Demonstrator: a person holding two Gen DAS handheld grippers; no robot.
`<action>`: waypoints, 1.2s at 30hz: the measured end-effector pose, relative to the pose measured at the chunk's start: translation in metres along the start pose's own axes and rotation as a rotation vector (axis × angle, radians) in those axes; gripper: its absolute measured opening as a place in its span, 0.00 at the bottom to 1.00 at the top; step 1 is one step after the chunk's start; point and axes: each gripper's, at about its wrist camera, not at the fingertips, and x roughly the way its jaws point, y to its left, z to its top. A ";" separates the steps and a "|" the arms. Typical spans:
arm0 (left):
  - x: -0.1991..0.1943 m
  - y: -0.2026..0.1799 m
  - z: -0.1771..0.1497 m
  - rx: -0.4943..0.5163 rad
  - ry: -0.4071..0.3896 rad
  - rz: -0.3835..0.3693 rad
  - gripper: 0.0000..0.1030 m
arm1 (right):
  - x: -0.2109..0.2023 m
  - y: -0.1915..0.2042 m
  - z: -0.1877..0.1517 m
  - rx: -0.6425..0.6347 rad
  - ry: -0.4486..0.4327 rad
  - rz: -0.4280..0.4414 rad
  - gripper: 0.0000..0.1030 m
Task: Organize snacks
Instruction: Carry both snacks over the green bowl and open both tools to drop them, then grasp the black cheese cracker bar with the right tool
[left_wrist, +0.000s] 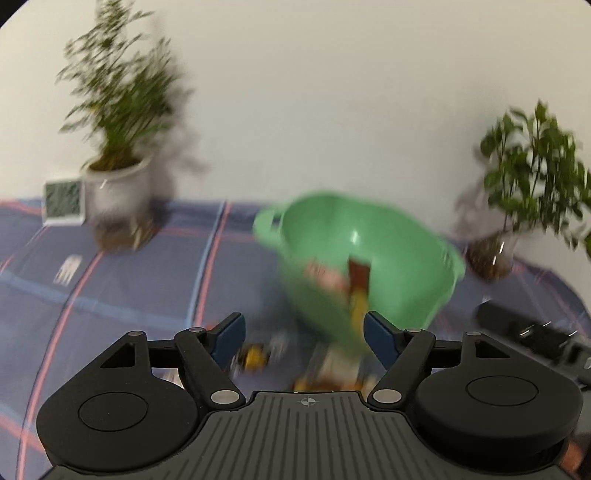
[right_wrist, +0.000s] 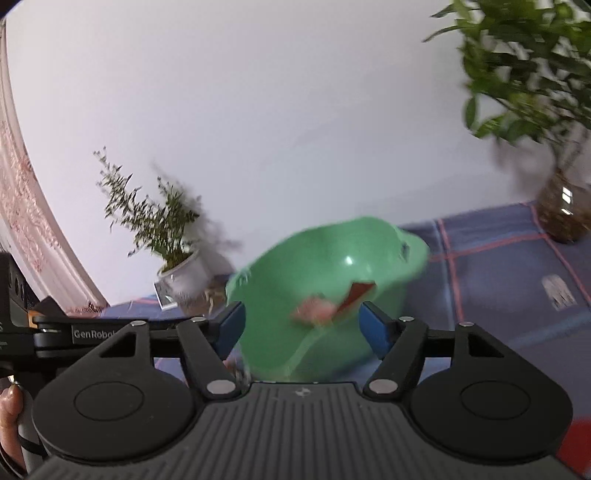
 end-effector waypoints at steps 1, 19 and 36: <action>-0.003 0.000 -0.013 0.009 0.015 0.012 1.00 | -0.008 -0.005 -0.008 0.006 -0.001 -0.008 0.73; 0.005 -0.053 -0.114 0.325 0.090 0.153 1.00 | -0.073 -0.032 -0.102 0.004 0.080 -0.203 0.73; -0.047 0.048 -0.135 0.125 0.120 0.240 1.00 | -0.010 0.035 -0.108 -0.331 0.164 -0.127 0.76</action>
